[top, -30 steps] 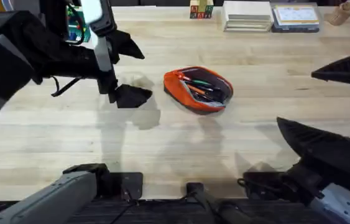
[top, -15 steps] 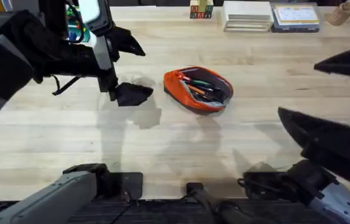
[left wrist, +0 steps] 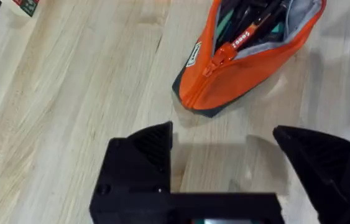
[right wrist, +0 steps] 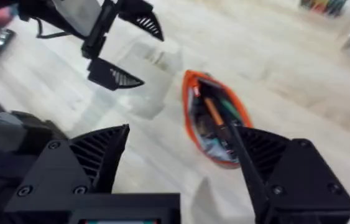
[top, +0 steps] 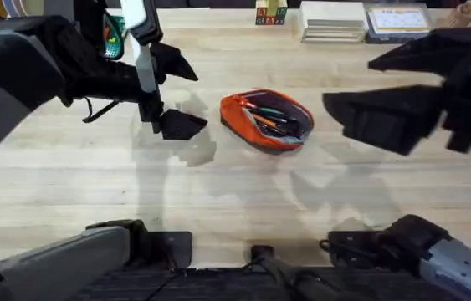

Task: Unzip the bag, pick up the pens from the table one at a time and place them inside, then zip the bag closed.

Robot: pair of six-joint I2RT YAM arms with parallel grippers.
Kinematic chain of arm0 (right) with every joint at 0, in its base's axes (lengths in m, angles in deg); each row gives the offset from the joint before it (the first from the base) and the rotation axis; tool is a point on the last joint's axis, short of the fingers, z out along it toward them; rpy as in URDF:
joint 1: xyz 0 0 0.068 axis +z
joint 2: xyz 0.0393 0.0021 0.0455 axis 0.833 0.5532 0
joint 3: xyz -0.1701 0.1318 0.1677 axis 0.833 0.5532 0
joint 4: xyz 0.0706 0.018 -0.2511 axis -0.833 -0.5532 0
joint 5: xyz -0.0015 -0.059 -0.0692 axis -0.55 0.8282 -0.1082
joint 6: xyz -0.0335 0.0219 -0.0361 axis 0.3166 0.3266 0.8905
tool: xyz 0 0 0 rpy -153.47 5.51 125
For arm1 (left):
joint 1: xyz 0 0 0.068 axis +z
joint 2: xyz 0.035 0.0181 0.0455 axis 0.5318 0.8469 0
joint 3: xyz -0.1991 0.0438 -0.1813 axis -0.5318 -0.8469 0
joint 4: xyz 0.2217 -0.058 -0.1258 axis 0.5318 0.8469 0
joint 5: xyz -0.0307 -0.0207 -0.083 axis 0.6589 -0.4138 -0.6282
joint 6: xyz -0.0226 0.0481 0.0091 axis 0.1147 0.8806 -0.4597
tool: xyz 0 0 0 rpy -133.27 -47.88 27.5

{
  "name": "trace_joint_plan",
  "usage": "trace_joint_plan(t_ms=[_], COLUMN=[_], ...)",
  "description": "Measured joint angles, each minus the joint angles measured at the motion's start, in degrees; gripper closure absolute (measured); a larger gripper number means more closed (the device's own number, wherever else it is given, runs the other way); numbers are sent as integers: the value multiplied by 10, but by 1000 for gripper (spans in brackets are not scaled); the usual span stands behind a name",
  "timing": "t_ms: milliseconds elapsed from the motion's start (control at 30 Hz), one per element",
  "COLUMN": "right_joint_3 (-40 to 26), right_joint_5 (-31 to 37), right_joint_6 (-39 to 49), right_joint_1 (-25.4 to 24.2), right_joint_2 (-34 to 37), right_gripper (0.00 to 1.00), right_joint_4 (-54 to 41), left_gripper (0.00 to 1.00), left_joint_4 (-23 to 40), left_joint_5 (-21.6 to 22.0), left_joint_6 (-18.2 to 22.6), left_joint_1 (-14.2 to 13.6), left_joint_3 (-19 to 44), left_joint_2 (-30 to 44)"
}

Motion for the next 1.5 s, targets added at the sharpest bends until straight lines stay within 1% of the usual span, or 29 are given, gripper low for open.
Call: trace_joint_plan(t_ms=[233,467,500,567,733,800,833,867,1100,1167,1200,1233,1500], right_joint_3=[0,0,0,0,0,0,0,0,0,0,0,0,0], right_joint_5=[-64,-90,-95,-98,-96,-87,-65,-55,34,85,89,101,111], right_joint_6=[-108,-257,-301,-326,-333,-343,-380,-395,-469,-489,-490,-492,-491], right_joint_1=[0,0,0,4,18,26,39,45,95,113,114,114,115], right_joint_2=[67,129,146,169,194,204,213,216,220,249,255,276,334], right_gripper=[4,4,4,4,3,4,4,4,4,4,4,3,4], right_joint_4=[3,-5,-4,-3,2,4,9,15,28,31,33,44,74], left_gripper=[6,6,8,8,8,8,8,8,8,8,8,8,8], left_joint_4=[-3,-3,-3,-3,-3,-3,-3,-3,-3,-3,-3,-3,-3], left_joint_5=[0,0,0,0,0,0,0,0,0,0,0,0,0], left_joint_6=[0,0,0,0,0,0,0,0,0,0,0,0,0], left_joint_1=[0,0,0,0,0,0,0,0,0,0,0,0,0], left_joint_3=[0,0,0,0,0,0,0,0,0,0,0,0,0], left_joint_2=[7,7,7,7,7,7,7,7,7,7,7,7,7])
